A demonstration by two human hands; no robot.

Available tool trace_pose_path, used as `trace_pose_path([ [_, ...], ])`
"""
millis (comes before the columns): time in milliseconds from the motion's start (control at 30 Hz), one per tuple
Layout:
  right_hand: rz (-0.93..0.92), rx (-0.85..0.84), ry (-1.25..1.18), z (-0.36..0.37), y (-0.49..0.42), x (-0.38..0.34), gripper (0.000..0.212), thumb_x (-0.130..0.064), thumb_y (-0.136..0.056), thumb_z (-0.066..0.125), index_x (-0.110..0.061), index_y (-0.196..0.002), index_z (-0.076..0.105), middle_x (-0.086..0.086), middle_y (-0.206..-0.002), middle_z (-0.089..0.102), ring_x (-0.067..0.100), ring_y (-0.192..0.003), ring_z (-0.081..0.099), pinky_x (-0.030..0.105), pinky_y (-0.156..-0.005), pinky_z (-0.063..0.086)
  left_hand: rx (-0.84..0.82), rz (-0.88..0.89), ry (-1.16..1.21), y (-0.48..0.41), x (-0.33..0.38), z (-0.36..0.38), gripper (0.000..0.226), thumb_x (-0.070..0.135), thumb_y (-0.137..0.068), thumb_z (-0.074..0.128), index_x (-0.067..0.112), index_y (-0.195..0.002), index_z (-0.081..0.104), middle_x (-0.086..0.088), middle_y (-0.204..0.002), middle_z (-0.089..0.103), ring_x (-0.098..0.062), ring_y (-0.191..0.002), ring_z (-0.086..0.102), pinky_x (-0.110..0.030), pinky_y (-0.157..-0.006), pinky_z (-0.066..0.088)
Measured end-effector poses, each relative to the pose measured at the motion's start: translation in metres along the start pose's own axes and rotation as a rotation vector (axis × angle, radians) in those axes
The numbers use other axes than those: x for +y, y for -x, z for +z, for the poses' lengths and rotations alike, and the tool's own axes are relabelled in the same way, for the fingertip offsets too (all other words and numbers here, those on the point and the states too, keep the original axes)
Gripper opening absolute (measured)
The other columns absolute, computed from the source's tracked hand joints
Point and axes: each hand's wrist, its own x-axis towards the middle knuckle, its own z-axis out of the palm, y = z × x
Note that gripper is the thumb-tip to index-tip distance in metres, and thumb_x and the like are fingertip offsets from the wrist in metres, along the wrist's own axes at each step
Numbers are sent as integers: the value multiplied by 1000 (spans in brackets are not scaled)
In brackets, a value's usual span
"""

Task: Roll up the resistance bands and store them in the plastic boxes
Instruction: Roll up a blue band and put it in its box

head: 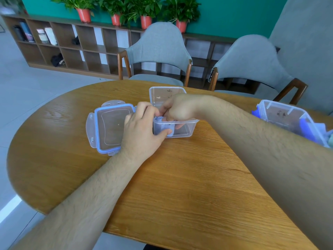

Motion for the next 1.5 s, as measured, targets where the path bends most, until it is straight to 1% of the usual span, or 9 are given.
trace_pose_path([
  [300, -47, -30, 73, -2, -5, -4, 32, -1, -92, 62, -32, -100, 66, -9, -109, 67, 13, -104, 67, 30, -86, 60, -7, 34, -27, 0, -4, 2, 43, 51, -75, 79, 23, -99, 57, 11, -111, 48, -12, -99, 53, -26, -90, 27],
  [433, -22, -43, 33, -4, -4, -5, 26, -4, -93, 64, -27, -106, 68, 0, -118, 67, 17, -100, 70, 28, -84, 60, 5, 47, -30, 0, -6, 2, 40, 51, -74, 80, 21, -96, 63, 11, -111, 52, -14, -97, 56, -26, -91, 26],
  [533, 15, -20, 58, -7, 4, -5, 24, -13, -95, 65, -21, -118, 66, -4, -111, 64, 9, -88, 71, 9, -59, 52, 11, 37, -27, -1, -6, 2, 40, 50, -74, 81, 20, -95, 65, 12, -111, 53, -12, -96, 56, -24, -91, 23],
  [633, 61, 26, 84, -9, 5, 0, 14, -10, -95, 62, -16, -108, 66, -7, -94, 62, 1, -73, 61, 6, -38, 39, 14, 37, -23, -1, -6, 2, 40, 50, -74, 81, 20, -96, 66, 12, -111, 54, -12, -96, 56, -25, -91, 24],
  [700, 100, 13, 35, -7, 1, 0, 8, -11, -97, 61, -15, -103, 65, -7, -95, 64, 1, -74, 64, 7, -44, 46, 15, 37, -27, -1, -5, 2, 40, 50, -75, 81, 20, -96, 66, 12, -111, 54, -11, -97, 56, -25, -92, 24],
  [800, 135, 10, -26, -5, -2, -2, 9, -18, -100, 59, -13, -105, 65, 0, -122, 65, 4, -78, 71, 16, -72, 57, 16, 29, -30, 0, -4, 2, 39, 49, -75, 81, 20, -97, 66, 11, -111, 53, -12, -98, 56, -25, -92, 24],
  [900, 116, -3, -78, -8, 0, 0, 28, -13, -102, 55, -4, -128, 59, 6, -131, 61, 7, -81, 71, 14, -59, 56, 14, 23, -25, 0, -4, 2, 38, 47, -76, 81, 20, -98, 66, 12, -112, 53, -12, -100, 55, -25, -93, 23],
  [1000, 95, -49, -75, -9, 4, -3, 33, -4, -98, 56, -5, -131, 59, 6, -124, 62, 7, -84, 65, 11, -55, 54, 4, 23, -25, 0, -4, 2, 37, 47, -77, 80, 22, -100, 65, 12, -114, 51, -10, -102, 53, -26, -92, 24],
  [1500, 98, -47, -145, -3, -11, 4, 27, -8, -96, 54, -4, -120, 65, 11, -114, 72, 19, -99, 72, 25, -80, 61, -21, 29, -12, 2, -1, 1, 39, 49, -80, 72, 25, -108, 59, 14, -117, 48, -8, -111, 50, -24, -91, 21],
])
